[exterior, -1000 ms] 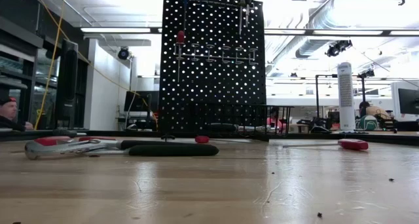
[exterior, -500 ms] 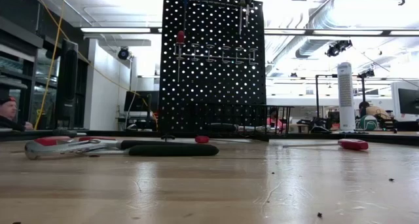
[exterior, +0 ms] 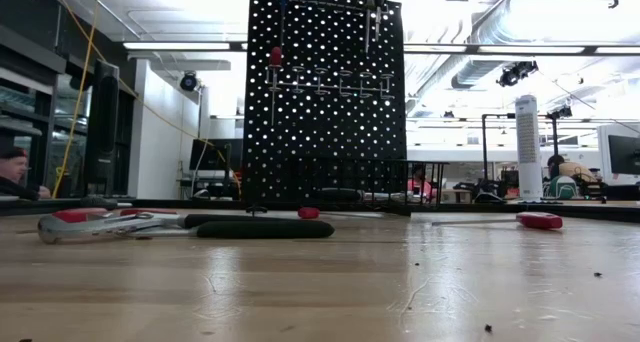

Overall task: Hang tools onto peg board
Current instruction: Hang the red allen wrench on the peg board

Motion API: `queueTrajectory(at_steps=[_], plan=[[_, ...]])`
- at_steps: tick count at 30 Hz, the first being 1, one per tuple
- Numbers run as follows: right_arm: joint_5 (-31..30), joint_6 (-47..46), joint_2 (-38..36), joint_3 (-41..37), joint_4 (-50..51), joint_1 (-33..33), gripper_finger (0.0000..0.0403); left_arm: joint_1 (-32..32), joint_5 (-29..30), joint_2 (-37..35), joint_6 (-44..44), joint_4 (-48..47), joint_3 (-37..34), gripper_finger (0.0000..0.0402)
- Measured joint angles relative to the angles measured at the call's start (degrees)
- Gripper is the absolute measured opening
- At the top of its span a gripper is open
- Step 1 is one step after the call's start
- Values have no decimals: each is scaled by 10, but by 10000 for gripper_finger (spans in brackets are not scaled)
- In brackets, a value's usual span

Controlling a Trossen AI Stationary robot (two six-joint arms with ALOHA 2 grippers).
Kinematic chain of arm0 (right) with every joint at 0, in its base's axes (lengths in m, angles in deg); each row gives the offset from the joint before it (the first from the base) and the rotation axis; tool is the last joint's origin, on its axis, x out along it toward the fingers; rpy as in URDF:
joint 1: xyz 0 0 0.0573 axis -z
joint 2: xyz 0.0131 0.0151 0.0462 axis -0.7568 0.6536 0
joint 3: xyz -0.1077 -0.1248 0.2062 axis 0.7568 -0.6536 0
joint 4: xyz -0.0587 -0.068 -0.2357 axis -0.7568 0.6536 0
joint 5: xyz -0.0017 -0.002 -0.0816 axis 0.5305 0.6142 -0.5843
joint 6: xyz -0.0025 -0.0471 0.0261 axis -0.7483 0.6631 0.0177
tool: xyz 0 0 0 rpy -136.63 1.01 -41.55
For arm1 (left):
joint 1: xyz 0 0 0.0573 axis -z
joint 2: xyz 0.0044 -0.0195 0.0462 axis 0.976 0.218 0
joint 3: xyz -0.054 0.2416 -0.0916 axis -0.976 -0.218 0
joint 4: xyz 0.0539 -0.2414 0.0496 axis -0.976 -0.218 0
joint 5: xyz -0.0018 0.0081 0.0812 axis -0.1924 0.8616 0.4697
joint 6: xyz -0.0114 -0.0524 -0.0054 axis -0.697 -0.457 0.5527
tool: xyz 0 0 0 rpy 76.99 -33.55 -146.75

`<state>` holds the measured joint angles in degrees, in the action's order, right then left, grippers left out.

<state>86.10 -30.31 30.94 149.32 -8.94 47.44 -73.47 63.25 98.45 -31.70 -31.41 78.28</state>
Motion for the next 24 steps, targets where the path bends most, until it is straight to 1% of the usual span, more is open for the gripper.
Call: queueTrajectory(at_steps=[4, 8, 11, 12, 14, 15, 17, 19, 21, 24], plan=[[-14, 0, -11, 0, 3, -3, 37, 0, 10, -25, 0, -78, 0, 32], [-29, -7, -20, 0, 5, -5, 37, 0, 14, -59, -13, -167, 0, 66], [-76, -10, -18, 0, 7, -18, 37, -1, -13, -92, -14, -288, 0, 83], [-97, -11, -15, 0, 3, -23, 37, 2, -12, -101, -27, -335, 0, 84], [-148, -10, -5, 1, -3, -33, 37, 10, 12, -116, -44, -408, -12, 78], [-177, -8, 1, 1, -8, -37, 37, 15, 31, -125, -49, -427, -25, 68], [-232, 0, 18, 1, -20, -45, 37, 22, 70, -149, -65, -439, -55, 37], [-283, 10, 32, 0, -45, -48, 37, 24, 105, -176, -86, -416, -92, 11], [-335, 24, 46, 1, -85, -47, 37, 23, 137, -198, -113, -378, -132, 9], [-439, 63, 69, 1, -122, -47, 37, 20, 169, -228, -136, -330, -171, 4]])
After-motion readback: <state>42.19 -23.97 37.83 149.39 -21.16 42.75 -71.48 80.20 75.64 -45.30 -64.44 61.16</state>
